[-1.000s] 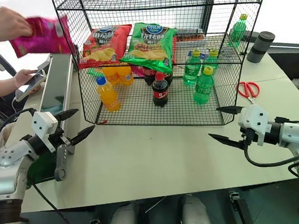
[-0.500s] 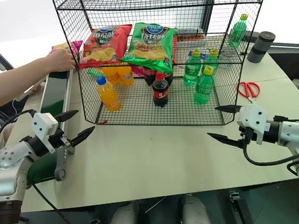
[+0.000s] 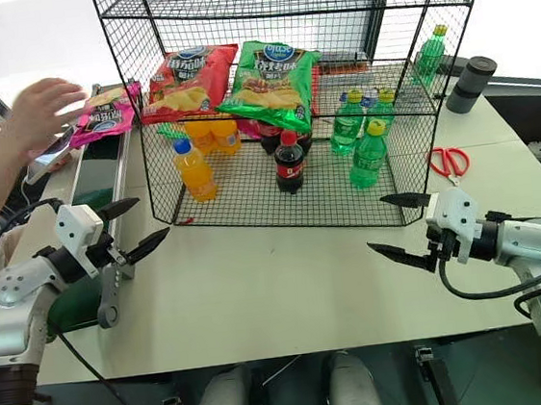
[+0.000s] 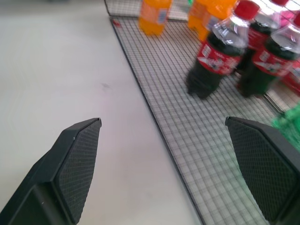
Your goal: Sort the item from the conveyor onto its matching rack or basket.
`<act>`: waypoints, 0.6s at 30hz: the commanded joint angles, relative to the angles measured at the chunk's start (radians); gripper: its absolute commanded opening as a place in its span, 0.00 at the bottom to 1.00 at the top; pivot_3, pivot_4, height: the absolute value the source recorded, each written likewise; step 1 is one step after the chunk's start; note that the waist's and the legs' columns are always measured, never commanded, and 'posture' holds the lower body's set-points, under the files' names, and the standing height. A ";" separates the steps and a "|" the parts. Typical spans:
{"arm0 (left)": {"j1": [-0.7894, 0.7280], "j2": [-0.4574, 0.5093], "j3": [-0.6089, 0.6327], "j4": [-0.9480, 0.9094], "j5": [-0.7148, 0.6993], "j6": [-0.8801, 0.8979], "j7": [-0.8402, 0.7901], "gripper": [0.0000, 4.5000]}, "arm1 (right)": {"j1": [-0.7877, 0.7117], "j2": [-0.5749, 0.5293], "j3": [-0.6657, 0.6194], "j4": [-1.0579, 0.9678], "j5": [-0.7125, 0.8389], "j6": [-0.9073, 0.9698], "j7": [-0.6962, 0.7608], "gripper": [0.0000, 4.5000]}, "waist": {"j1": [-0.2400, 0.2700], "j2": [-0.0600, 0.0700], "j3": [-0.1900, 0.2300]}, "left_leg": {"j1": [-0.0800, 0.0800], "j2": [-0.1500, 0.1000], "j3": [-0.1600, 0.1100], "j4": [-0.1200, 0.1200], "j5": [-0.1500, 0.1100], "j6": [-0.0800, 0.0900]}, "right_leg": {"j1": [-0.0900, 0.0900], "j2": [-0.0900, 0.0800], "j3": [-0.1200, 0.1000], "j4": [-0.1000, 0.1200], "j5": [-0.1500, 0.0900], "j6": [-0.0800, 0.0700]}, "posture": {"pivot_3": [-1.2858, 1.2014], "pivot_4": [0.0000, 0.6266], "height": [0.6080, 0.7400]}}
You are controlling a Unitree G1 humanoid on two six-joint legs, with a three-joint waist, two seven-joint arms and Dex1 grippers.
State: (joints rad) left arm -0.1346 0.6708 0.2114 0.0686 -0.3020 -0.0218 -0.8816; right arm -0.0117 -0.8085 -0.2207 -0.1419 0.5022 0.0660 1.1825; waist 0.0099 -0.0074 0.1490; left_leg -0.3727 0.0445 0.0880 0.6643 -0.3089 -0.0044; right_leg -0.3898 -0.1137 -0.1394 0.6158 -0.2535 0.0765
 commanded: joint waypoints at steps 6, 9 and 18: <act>0.135 0.016 0.096 -0.128 0.040 -0.028 0.114 1.00 | -0.139 0.117 0.126 -0.137 0.147 0.165 -0.024 0.98 | -0.001 -0.001 0.000 | 0.000 0.000 0.000 0.000 0.000 0.000 | 0.000 -0.001 0.000 0.000 0.000 0.000 | 0.52 0.24 1.00; 0.215 0.016 0.140 -0.189 0.033 -0.015 0.139 1.00 | -0.196 0.169 0.137 -0.114 0.213 0.235 -0.035 0.98 | 0.001 -0.001 -0.001 | -0.001 0.000 0.000 0.000 0.000 0.000 | -0.001 -0.001 0.000 0.000 0.000 0.000 | 0.52 0.24 1.00; 0.433 -0.005 0.289 -0.335 0.049 -0.017 0.216 1.00 | -0.238 0.251 0.233 -0.028 0.124 0.184 0.017 0.98 | 0.001 -0.002 -0.001 | -0.001 -0.001 0.000 0.000 -0.001 0.001 | -0.001 -0.004 -0.001 0.000 0.000 0.000 | 0.52 0.24 1.00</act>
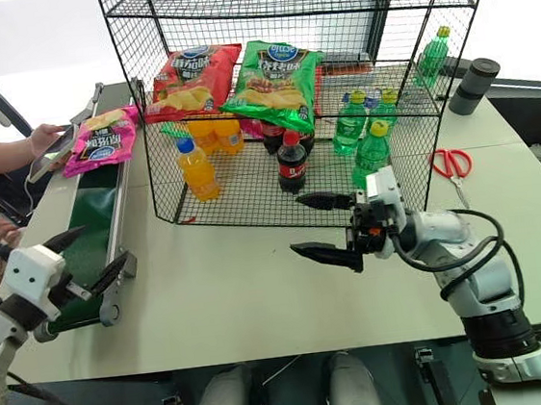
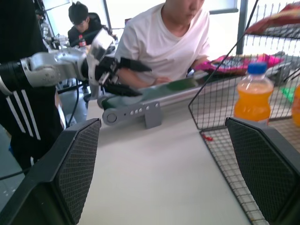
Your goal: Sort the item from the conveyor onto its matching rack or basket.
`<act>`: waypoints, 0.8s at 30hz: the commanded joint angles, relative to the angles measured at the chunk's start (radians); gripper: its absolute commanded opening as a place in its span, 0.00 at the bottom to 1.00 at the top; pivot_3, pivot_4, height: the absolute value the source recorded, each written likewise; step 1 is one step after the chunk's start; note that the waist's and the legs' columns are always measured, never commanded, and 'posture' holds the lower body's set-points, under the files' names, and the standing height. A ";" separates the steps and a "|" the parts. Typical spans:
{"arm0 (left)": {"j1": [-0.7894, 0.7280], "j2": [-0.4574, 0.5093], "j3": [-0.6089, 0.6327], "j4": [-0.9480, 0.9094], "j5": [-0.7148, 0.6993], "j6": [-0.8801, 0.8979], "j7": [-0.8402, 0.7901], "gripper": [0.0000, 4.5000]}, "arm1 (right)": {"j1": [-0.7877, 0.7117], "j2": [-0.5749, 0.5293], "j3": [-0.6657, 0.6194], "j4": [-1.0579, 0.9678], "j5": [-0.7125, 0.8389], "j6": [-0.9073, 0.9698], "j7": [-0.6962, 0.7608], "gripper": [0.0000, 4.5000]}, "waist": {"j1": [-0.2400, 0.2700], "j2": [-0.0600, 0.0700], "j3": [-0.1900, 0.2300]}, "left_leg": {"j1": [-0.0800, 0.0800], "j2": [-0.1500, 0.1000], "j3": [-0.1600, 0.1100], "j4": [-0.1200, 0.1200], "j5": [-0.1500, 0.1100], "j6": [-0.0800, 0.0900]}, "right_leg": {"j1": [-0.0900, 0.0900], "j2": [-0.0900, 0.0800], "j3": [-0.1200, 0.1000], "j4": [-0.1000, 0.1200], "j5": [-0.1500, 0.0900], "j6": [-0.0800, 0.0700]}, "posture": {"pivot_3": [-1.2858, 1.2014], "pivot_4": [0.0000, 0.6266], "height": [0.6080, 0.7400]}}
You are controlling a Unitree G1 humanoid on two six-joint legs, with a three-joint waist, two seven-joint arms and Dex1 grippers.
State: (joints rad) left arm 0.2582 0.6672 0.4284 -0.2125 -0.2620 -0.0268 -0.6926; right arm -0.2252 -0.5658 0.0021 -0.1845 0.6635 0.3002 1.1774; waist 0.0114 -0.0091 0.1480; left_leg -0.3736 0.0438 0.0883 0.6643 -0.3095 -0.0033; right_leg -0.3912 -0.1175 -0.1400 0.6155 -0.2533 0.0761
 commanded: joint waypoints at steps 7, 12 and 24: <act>0.129 0.017 0.143 -0.035 0.202 -0.117 0.137 1.00 | -0.060 0.024 0.033 0.055 -0.056 -0.064 0.057 0.98 | -0.001 0.000 0.000 | 0.000 0.001 0.000 0.000 0.000 0.000 | 0.000 0.001 0.000 0.000 0.000 0.000 | 0.52 0.24 1.00; 0.173 0.065 0.150 0.034 0.428 -0.240 0.246 1.00 | -0.060 0.040 0.046 0.069 -0.079 -0.077 0.062 0.98 | 0.000 0.000 0.000 | 0.000 0.000 0.000 0.000 0.000 0.000 | -0.001 0.001 0.000 0.000 0.000 0.000 | 0.52 0.24 1.00; 0.096 0.115 0.046 0.147 0.618 -0.304 0.378 1.00 | -0.051 0.036 0.031 0.047 -0.094 -0.081 0.040 0.98 | 0.000 0.000 0.000 | 0.000 0.001 0.001 -0.001 -0.001 0.000 | -0.004 -0.001 0.000 0.000 0.000 0.000 | 0.52 0.24 1.00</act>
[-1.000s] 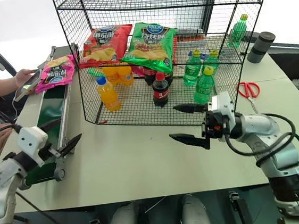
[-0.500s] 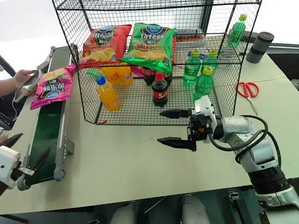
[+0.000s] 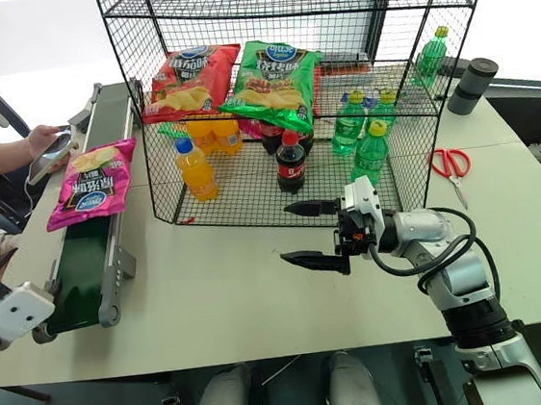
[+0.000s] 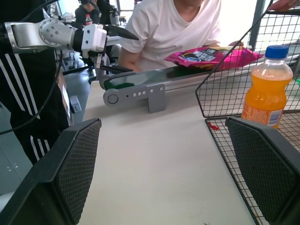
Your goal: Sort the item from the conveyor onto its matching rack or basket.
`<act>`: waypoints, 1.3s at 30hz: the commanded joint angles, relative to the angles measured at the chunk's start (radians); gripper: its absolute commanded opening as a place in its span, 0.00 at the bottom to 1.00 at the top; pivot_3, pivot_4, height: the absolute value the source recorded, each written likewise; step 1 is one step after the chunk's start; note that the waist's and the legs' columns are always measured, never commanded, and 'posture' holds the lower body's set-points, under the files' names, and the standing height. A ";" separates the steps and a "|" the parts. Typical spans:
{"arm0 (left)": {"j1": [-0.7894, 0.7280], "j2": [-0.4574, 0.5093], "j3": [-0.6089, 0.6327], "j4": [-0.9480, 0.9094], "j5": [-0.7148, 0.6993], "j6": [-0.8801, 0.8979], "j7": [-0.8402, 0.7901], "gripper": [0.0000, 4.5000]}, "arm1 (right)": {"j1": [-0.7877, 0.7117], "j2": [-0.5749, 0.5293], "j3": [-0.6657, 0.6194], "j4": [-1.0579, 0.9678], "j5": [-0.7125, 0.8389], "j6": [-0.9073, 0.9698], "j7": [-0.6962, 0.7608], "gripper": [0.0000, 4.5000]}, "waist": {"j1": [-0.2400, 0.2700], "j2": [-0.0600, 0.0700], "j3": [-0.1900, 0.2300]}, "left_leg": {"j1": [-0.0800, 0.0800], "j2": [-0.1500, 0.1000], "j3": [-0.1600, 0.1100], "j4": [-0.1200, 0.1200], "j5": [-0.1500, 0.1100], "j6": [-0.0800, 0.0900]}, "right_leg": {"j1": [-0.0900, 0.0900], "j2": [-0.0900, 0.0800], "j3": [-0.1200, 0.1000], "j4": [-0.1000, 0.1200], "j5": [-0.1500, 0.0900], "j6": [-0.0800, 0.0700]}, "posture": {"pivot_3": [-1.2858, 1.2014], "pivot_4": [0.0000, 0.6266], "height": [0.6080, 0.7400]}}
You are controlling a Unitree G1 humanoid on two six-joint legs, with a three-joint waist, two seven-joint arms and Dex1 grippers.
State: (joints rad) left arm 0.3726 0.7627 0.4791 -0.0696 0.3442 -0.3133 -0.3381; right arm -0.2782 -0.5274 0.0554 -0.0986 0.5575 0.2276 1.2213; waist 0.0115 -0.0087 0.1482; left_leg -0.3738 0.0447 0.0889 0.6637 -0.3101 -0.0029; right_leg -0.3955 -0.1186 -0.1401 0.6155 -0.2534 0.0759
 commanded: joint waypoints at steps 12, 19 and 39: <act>-0.093 0.030 -0.074 0.060 0.051 -0.031 0.074 1.00 | 0.043 -0.009 -0.028 -0.107 0.056 0.019 0.006 0.98 | -0.002 0.000 0.000 | 0.000 0.001 0.001 -0.001 0.000 0.000 | 0.002 0.000 0.000 0.000 0.000 0.000 | 0.52 0.24 1.00; -0.112 0.039 -0.106 0.104 0.074 -0.032 0.101 1.00 | 0.067 -0.008 -0.027 -0.148 0.091 0.070 -0.020 0.98 | -0.001 0.000 0.000 | 0.000 0.001 0.001 -0.001 0.000 0.000 | 0.002 0.000 0.000 0.000 0.000 0.000 | 0.52 0.24 1.00; -0.195 0.000 -0.074 0.081 -0.144 0.019 0.035 0.01 | 0.055 -0.011 -0.018 -0.106 0.007 0.008 -0.033 1.00 | 0.000 0.000 0.000 | 0.000 0.001 0.001 -0.001 0.000 0.000 | 0.002 0.000 0.000 0.000 0.000 0.000 | 0.52 0.24 1.00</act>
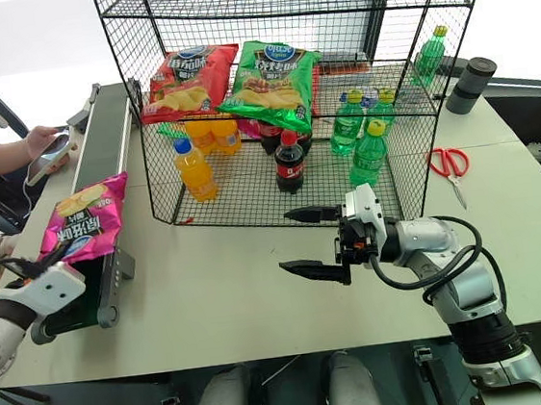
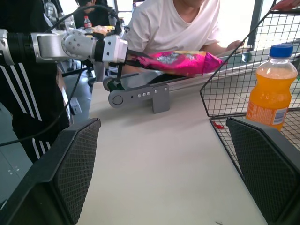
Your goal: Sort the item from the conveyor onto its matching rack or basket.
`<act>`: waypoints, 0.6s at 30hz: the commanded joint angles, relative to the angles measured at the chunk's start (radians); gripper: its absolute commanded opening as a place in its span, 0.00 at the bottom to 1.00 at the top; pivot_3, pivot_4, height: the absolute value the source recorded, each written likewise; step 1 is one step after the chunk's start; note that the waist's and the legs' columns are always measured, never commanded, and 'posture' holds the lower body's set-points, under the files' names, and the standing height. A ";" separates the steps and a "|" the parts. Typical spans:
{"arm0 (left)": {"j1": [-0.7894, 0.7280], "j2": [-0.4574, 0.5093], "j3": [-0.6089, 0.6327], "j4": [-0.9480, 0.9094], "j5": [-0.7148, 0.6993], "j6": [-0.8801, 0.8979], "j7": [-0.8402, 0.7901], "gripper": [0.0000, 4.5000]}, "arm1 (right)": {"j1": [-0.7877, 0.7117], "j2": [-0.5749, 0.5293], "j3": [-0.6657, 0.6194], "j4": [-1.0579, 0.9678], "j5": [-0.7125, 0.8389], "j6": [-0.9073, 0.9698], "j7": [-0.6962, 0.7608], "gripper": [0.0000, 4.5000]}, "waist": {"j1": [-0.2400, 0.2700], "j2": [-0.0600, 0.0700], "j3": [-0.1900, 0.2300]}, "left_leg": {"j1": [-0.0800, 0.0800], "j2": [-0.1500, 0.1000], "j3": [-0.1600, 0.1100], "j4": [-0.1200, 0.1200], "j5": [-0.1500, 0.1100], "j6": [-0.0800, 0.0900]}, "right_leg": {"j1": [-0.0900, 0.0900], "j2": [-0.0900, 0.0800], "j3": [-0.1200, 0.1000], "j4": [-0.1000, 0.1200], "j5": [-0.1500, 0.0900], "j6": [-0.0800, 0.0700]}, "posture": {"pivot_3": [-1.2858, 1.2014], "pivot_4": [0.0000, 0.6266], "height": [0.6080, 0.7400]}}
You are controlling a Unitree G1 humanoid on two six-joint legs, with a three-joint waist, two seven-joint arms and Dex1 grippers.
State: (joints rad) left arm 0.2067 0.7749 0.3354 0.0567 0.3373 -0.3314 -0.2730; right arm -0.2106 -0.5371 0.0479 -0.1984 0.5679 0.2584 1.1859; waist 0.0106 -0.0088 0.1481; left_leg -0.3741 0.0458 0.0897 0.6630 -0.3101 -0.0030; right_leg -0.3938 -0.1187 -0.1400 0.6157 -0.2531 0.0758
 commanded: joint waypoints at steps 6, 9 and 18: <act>-0.074 0.037 0.225 -0.132 -0.561 0.165 -0.272 0.01 | -0.022 -0.005 -0.008 0.022 -0.023 -0.042 0.013 1.00 | -0.001 -0.001 0.000 | 0.000 0.000 0.000 0.000 0.000 0.000 | 0.000 0.000 0.000 0.000 0.000 0.000 | 0.52 0.24 1.00; -0.056 0.052 0.302 -0.228 -0.878 0.385 -0.420 0.01 | -0.033 -0.007 -0.008 0.041 -0.031 -0.050 0.019 1.00 | -0.005 0.000 0.000 | 0.000 0.000 0.000 0.000 0.000 0.000 | 0.000 0.000 0.000 0.000 0.000 0.000 | 0.52 0.24 1.00; 0.153 0.183 0.573 -0.343 -1.625 1.099 -0.699 0.01 | -0.029 -0.037 -0.017 0.060 -0.013 -0.014 0.048 1.00 | -0.026 0.001 0.001 | 0.000 0.000 -0.001 0.000 0.001 -0.002 | 0.001 0.005 0.000 0.000 0.000 0.000 | 0.52 0.24 1.00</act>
State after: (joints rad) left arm 0.3503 0.9450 0.8568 -0.2410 -1.1625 0.6728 -0.9281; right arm -0.2365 -0.5696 0.0499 -0.1165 0.5324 0.2376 1.2280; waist -0.0149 -0.0081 0.1489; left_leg -0.3735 0.0461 0.0889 0.6634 -0.3092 -0.0047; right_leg -0.3929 -0.1139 -0.1396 0.6160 -0.2533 0.0757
